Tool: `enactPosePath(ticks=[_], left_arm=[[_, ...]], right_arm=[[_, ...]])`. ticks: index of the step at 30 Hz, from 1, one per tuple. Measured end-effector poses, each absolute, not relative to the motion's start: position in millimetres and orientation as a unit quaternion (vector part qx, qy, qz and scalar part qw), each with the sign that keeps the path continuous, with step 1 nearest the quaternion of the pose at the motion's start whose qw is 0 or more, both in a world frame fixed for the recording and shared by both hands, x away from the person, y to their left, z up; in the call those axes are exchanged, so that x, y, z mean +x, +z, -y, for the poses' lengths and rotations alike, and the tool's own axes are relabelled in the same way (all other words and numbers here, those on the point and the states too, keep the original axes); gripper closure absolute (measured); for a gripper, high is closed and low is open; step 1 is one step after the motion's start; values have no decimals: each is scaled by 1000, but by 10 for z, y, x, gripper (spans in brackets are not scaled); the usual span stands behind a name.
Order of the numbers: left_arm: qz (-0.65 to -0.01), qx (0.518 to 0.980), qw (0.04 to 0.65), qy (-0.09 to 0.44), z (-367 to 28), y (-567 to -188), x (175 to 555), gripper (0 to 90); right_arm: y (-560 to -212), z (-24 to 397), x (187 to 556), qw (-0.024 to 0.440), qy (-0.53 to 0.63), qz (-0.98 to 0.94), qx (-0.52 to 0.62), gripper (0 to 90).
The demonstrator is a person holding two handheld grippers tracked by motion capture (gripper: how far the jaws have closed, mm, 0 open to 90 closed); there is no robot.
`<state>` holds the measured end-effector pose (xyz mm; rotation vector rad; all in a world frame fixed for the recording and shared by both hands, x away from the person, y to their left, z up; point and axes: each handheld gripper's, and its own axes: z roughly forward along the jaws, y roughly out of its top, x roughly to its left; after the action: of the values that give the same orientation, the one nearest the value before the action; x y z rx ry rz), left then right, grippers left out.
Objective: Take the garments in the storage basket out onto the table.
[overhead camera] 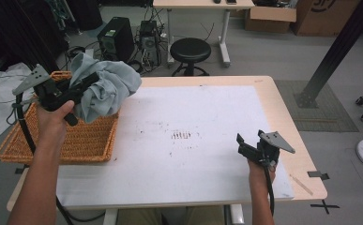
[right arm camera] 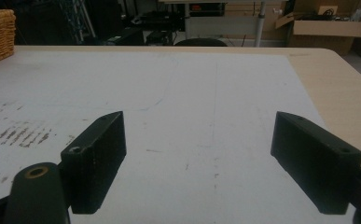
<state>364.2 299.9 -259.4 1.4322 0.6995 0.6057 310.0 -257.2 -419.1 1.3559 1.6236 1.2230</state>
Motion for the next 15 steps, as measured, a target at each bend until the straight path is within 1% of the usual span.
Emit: enactPosePath(ticks=[7, 8, 9, 11, 12, 15], left_arm=[[-280, 643, 668, 248, -2677, -2596, 3660, 712], [-272, 647, 671, 241, -2578, -2604, 3668, 712], [-272, 647, 671, 241, -2578, -2604, 3668, 712], [-264, 649, 674, 233, -2473, -2616, 3676, 711], [-257, 652, 677, 225, -2360, -2629, 3683, 712], [-251, 654, 679, 217, -2244, -2645, 3690, 712]], right_arm=[[-4177, 2599, 3096, 342, 473, -623, 521, 177], [-4172, 2608, 3094, 343, 474, -623, 520, 177], [-4172, 2608, 3094, 343, 474, -623, 520, 177], [-4167, 2618, 3090, 343, 475, -621, 520, 175], [-4165, 2634, 3085, 343, 476, -621, 520, 173], [-4162, 2647, 3079, 343, 477, -620, 520, 173]])
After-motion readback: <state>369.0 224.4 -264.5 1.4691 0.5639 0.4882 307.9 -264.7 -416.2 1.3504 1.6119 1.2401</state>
